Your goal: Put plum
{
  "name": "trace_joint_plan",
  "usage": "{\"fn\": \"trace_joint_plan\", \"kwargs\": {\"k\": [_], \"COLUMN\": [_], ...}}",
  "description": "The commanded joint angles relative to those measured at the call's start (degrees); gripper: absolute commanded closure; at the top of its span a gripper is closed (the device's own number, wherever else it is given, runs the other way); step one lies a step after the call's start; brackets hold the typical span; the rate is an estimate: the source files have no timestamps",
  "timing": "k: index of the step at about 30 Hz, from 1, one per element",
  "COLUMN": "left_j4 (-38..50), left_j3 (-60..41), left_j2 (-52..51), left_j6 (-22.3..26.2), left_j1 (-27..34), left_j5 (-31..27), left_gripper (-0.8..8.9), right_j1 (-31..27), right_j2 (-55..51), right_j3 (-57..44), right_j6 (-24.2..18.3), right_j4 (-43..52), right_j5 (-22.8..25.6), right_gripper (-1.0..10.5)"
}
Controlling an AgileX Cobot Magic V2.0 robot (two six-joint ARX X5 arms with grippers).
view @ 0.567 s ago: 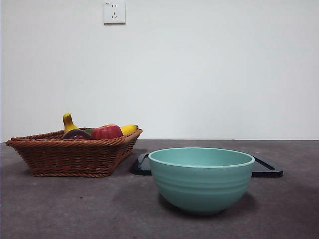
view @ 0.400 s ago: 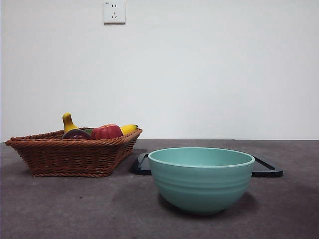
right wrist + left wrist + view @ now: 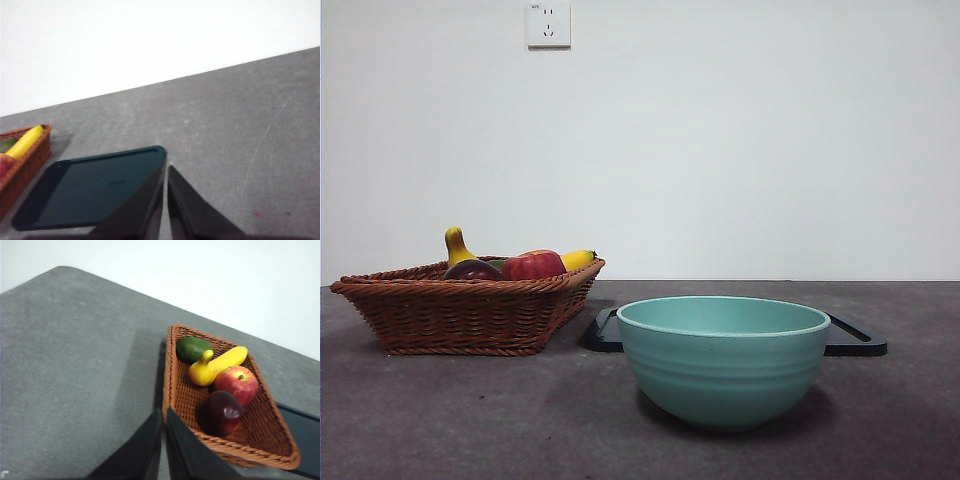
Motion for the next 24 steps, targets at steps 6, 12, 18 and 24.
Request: {"fn": "trace_joint_plan", "kwargs": {"k": [6, 12, 18, 24], "left_j4": [-8.1, -15.6, -22.9, -28.7], "left_j3": [15.5, 25.5, 33.3, 37.4], "left_j2": [11.3, 20.5, 28.9, 32.5], "left_j6": [6.1, 12.5, 18.3, 20.9], "left_j1": [0.0, -0.1, -1.2, -4.1], "left_j5": [7.5, 15.6, 22.6, 24.2], "left_gripper": [7.99, 7.99, 7.99, 7.99], "right_j1": [-0.1, 0.0, 0.6, 3.5], "right_j2": [10.5, 21.8, 31.2, 36.5], "right_j3": [15.5, 27.4, 36.7, 40.1], "right_j6": [-6.7, -13.4, -17.5, -19.6], "right_j4": [-11.3, -21.4, -29.8, -38.3], "right_j5": [-5.2, -11.5, -17.2, -18.3], "right_gripper": [9.4, 9.4, 9.4, 9.4]}}
